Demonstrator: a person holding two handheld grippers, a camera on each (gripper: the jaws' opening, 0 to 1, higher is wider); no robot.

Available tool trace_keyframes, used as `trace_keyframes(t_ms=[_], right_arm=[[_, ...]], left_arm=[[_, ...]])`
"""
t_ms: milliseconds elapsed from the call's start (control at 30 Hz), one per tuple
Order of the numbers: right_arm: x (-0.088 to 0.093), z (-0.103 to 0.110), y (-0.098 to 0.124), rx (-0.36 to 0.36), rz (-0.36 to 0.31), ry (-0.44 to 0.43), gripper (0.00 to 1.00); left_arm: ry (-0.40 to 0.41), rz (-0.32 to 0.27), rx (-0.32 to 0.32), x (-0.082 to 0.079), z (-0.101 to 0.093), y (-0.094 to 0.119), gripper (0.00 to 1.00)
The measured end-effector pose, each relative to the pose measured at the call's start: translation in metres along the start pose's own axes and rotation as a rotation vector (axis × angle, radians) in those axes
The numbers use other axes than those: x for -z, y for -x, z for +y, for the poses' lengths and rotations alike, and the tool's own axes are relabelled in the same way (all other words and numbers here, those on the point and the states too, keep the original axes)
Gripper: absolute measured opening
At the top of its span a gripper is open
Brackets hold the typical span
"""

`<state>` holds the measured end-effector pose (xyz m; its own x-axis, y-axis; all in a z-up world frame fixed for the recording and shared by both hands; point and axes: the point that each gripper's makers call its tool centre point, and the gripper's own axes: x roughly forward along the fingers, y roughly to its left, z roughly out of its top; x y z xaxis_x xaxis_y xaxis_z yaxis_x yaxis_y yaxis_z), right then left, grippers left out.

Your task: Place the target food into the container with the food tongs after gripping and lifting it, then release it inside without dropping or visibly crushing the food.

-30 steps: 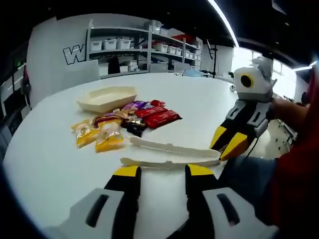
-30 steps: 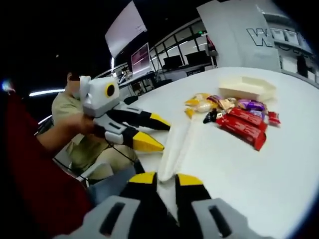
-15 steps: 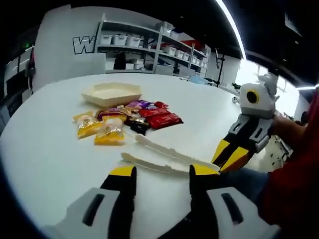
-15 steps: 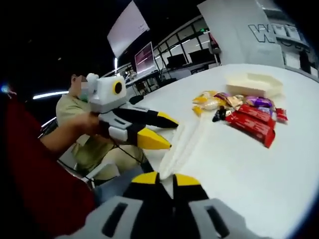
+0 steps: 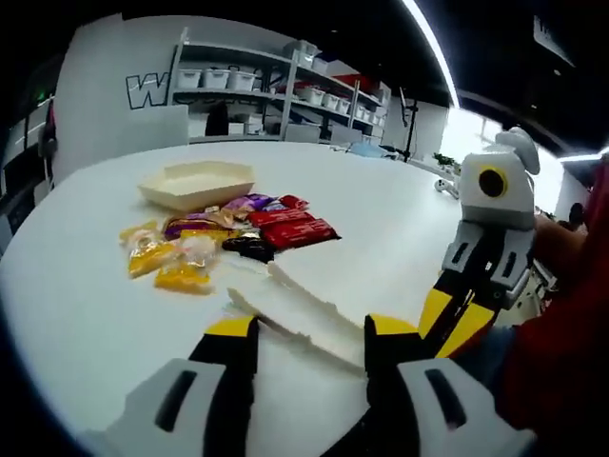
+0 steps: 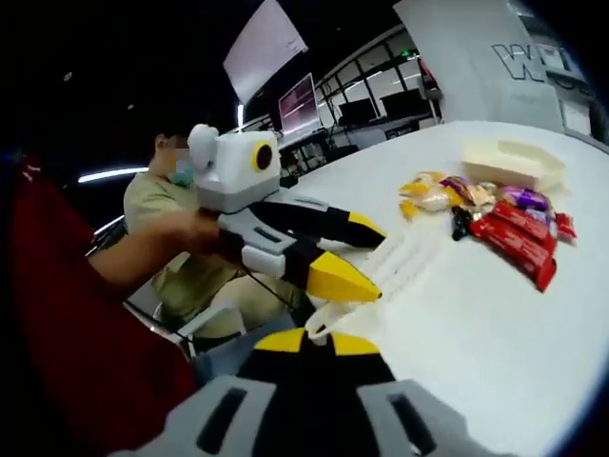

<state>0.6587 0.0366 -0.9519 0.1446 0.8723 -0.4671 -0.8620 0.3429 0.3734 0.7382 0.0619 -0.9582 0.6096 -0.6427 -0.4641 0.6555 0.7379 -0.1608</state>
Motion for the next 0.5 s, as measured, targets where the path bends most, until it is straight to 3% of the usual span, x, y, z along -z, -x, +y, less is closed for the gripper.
trace_keyframes(t_ms=[133,333,500], right_arm=[[-0.007,-0.007,0.011,0.018,-0.022,-0.006,0.02],[-0.019,-0.024,0.03,0.073,-0.058,-0.009,0.03],[-0.025,-0.03,0.038,0.098,-0.078,0.003,0.03]], left_arm=[[0.028,-0.015,0.002,0.002,-0.004,0.005,0.46],[0.063,-0.028,-0.023,-0.002,-0.016,0.001,0.67],[0.027,-0.01,-0.024,-0.002,-0.021,-0.006,0.67]])
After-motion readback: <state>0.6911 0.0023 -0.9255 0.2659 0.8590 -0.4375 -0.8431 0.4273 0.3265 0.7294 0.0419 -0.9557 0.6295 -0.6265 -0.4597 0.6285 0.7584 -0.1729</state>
